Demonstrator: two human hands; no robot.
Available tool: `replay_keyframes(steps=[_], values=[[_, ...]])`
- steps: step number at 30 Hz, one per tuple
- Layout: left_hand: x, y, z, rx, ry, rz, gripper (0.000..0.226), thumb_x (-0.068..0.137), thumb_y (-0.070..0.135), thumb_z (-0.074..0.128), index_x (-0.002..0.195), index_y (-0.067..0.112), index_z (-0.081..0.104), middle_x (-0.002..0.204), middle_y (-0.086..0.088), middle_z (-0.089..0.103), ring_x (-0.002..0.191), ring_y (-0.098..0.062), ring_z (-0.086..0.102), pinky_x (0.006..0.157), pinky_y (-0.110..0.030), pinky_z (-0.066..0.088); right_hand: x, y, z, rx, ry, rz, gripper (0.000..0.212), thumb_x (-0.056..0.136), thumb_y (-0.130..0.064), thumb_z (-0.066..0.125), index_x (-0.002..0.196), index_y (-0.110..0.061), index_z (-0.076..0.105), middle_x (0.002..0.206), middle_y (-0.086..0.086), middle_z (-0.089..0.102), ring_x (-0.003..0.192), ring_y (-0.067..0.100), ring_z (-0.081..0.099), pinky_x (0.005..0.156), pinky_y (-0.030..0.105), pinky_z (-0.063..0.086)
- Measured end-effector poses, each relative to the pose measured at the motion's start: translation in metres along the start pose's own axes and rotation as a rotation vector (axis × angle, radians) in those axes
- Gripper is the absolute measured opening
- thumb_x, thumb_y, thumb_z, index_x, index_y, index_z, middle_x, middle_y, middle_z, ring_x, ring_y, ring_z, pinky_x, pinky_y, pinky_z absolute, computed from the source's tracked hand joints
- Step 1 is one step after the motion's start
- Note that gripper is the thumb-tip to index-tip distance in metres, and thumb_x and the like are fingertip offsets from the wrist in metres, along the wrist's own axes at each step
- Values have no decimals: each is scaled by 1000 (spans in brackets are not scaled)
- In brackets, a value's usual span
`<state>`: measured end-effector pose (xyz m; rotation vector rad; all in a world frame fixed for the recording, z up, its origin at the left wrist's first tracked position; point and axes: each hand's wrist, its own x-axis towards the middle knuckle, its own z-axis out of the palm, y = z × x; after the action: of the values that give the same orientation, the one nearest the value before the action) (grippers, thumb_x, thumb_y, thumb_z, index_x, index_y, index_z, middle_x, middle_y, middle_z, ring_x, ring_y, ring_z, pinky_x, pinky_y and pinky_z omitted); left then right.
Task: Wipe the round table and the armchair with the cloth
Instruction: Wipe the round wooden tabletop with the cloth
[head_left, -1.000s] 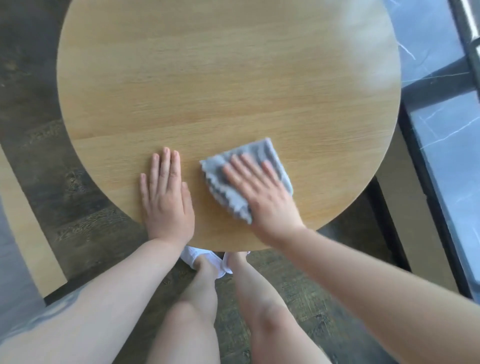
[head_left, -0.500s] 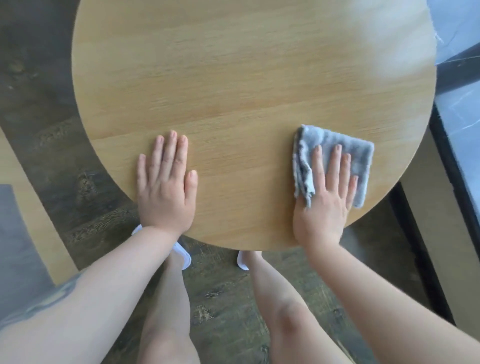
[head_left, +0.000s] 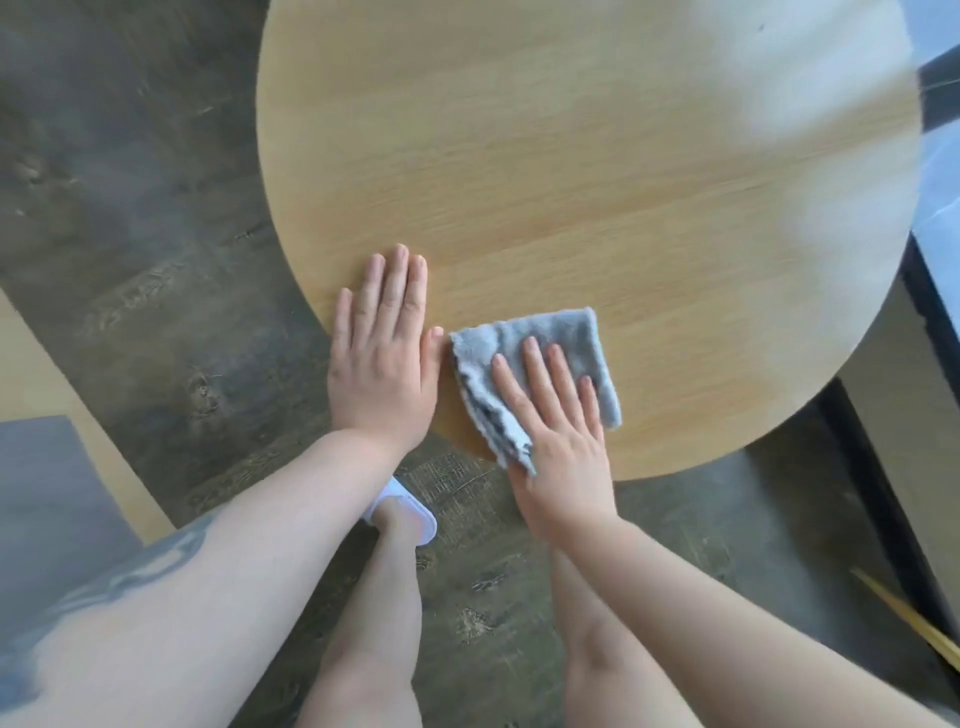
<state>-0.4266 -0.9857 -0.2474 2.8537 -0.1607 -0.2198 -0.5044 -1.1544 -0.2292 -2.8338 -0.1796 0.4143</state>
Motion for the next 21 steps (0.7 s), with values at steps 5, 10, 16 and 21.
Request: replay_keyframes(steps=[5,10,16,21], values=[[6,-22,-10,-59,-40,91,58,99,33,21,153,13,17,160,-1,12,147,-18,7,118,-33,-2,25,27,-9,98,308,763,69,87,-25,32,153,-26,11,161,0,5,147,18,-2,118,47,3],[8,-32,-13,-44,-53,152,57,98,29,21,151,8,23,158,-5,19,146,-21,15,117,-36,5,37,-68,17,57,110,103,83,78,-23,55,153,-26,17,160,-1,8,148,18,1,119,38,0],[20,-47,-16,18,-119,187,62,96,41,8,153,18,-2,157,7,-12,147,-15,-7,116,-32,-11,35,-13,-3,114,311,823,69,89,-25,35,153,-28,8,161,-2,0,147,17,-6,119,42,-4],[21,-46,-15,86,-92,183,61,97,32,24,153,13,10,161,0,5,148,-21,4,117,-35,-3,59,-100,18,155,200,348,82,82,-20,51,152,-30,9,161,-2,1,147,17,-6,118,36,-5]])
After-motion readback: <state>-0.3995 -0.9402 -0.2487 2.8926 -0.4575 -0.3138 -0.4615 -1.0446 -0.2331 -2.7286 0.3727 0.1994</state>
